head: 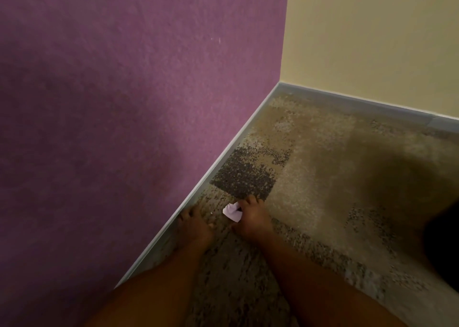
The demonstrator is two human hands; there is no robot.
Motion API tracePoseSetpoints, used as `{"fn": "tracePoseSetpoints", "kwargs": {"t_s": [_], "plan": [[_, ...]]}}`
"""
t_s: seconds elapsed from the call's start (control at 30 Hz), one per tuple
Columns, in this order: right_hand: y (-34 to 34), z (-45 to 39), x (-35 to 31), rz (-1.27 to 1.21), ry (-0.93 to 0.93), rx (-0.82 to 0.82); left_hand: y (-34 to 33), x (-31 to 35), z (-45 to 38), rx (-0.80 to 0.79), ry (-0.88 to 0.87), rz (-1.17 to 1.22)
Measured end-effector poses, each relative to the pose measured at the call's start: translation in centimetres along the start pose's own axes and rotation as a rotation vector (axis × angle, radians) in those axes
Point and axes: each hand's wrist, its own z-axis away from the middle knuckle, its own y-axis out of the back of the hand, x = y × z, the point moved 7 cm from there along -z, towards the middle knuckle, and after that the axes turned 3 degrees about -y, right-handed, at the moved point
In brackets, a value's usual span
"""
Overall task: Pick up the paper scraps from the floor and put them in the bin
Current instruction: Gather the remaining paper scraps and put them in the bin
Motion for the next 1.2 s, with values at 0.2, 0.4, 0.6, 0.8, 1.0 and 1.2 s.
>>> {"fn": "tracePoseSetpoints", "kwargs": {"t_s": [0.2, 0.4, 0.6, 0.8, 1.0, 1.2], "plan": [[-0.1, 0.0, -0.5, -0.031, 0.046, 0.077, 1.3, -1.0, 0.1, 0.206, 0.074, 0.150], [0.2, -0.5, -1.8, 0.098, 0.135, -0.018, 0.6, -0.4, -0.9, 0.186, 0.027, 0.305], [-0.6, -0.6, -1.5, 0.038, 0.086, 0.001, -0.3, 1.8, -1.7, 0.135, -0.060, 0.316], [-1.3, -0.9, -1.8, 0.123, 0.130, -0.073, -0.5, 1.7, -2.3, 0.100, 0.021, 0.277], [-1.8, -0.6, -2.2, 0.204, 0.149, -0.129, -0.3, 1.6, -2.0, 0.132, 0.098, 0.305], [-1.0, -0.4, -2.2, 0.156, 0.135, -0.094, -0.3, 1.6, -1.7, 0.182, 0.091, 0.355]]}}
